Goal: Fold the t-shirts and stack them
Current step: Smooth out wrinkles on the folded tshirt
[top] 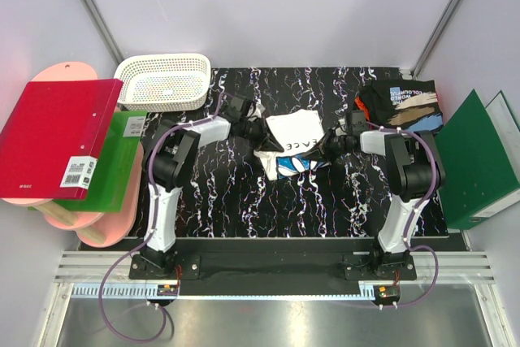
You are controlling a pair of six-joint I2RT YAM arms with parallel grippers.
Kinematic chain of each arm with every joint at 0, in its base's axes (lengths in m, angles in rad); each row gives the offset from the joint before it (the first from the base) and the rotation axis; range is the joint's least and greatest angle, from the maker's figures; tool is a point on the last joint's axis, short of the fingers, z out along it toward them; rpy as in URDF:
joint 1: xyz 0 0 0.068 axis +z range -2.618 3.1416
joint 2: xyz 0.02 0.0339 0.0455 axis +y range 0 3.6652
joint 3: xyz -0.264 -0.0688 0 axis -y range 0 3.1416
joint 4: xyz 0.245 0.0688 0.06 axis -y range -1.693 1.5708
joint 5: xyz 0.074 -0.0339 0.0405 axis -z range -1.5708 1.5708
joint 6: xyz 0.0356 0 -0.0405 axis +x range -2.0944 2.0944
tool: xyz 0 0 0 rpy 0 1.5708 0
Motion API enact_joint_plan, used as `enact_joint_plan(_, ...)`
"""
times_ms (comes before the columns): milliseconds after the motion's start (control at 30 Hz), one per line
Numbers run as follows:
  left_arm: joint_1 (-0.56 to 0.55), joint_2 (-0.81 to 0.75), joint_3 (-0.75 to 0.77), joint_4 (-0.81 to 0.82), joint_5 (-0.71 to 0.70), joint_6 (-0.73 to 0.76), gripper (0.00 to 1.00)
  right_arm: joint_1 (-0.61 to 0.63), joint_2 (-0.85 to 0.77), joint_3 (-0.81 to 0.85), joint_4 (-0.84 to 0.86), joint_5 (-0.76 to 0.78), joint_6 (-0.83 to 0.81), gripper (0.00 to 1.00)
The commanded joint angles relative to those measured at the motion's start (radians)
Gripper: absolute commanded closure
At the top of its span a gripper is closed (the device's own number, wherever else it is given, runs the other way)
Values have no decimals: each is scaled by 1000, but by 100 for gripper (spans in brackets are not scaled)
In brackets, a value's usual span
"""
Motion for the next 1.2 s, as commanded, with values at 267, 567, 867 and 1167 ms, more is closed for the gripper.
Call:
enact_joint_plan(267, 166, -23, -168, -174, -54, 129, 100, 4, 79, 81, -194, 120, -93, 100)
enact_joint_plan(567, 166, -94, -56, -142, 76, 189, 100, 4, 68, 183, -355, 235, -188, 100)
enact_joint_plan(867, 168, -325, -9, -161, 44, 241, 25, 4, -262, 310, -392, 402, -398, 83)
enact_joint_plan(1167, 165, -392, -62, -497, -320, 470, 1, 1, -193, 447, -627, 803, -594, 0)
